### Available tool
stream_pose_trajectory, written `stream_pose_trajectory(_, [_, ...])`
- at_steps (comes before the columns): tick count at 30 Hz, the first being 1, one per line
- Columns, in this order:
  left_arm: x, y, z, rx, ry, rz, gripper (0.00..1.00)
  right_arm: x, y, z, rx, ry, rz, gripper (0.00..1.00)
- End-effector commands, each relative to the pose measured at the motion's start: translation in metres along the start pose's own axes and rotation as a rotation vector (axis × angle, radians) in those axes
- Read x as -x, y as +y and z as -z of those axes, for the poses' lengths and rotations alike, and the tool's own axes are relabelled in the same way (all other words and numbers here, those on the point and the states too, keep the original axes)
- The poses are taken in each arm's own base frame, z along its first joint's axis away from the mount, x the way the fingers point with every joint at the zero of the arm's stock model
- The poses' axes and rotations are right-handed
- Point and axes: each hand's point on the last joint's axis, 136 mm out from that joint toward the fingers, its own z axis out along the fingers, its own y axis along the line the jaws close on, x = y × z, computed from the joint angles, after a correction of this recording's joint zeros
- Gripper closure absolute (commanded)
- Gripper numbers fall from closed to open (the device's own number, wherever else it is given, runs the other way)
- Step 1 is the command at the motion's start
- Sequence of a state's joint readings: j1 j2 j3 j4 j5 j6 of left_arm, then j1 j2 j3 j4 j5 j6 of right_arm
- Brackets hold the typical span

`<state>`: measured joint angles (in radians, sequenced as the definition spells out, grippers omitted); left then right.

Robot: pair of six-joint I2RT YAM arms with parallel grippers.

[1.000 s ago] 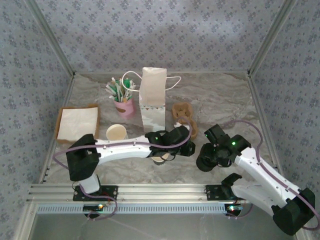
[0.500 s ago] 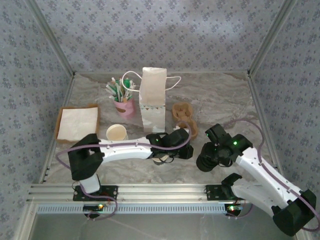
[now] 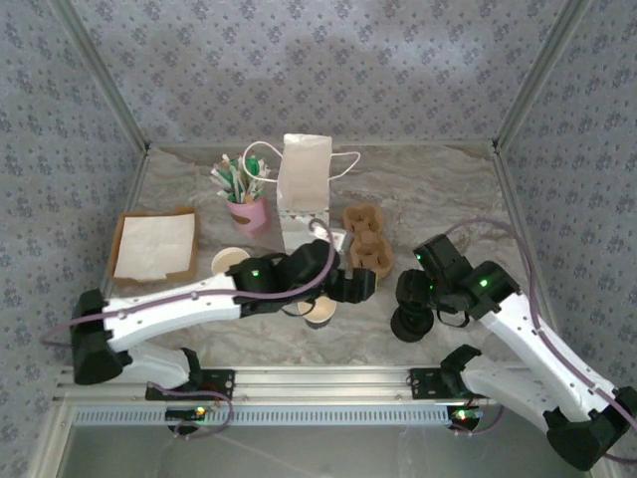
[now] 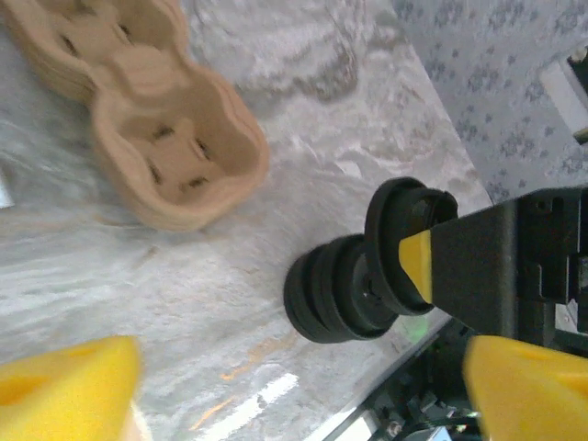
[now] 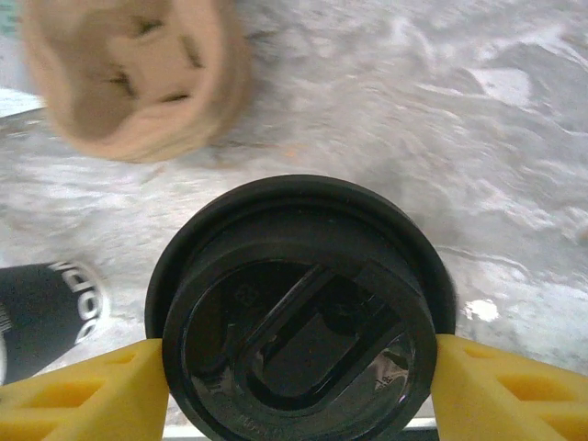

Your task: Pack the takeout coffee

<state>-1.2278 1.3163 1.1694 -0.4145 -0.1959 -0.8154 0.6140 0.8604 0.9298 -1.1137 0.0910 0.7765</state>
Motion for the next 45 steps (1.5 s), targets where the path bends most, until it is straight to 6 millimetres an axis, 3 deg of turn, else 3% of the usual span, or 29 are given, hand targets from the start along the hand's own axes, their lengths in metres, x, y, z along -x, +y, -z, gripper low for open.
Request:
stream_pose_trajectory(1, [0.018,0.027,0.044,0.117,-0.091,-0.062,0.01,0.011,0.033,0.016,0.125,-0.032,0.098,0.28])
stream_pose_trajectory(8, [0.024,0.087,0.102,0.274,-0.207,-0.015,0.00,0.004,0.088,0.020,0.222,0.011,0.275,0.29])
stream_pose_trajectory(19, [0.008,0.128,0.133,0.322,-0.245,0.053,0.01,-0.028,0.162,0.007,0.264,0.101,0.571,0.29])
stream_pose_trajectory(29, [0.000,0.142,0.142,0.331,-0.265,0.083,0.01,-0.046,0.189,-0.011,0.187,0.169,0.712,0.28])
stream_pose_trajectory(45, [-0.002,0.146,0.142,0.332,-0.274,0.087,0.01,-0.053,0.196,-0.036,0.088,0.208,0.784,0.27])
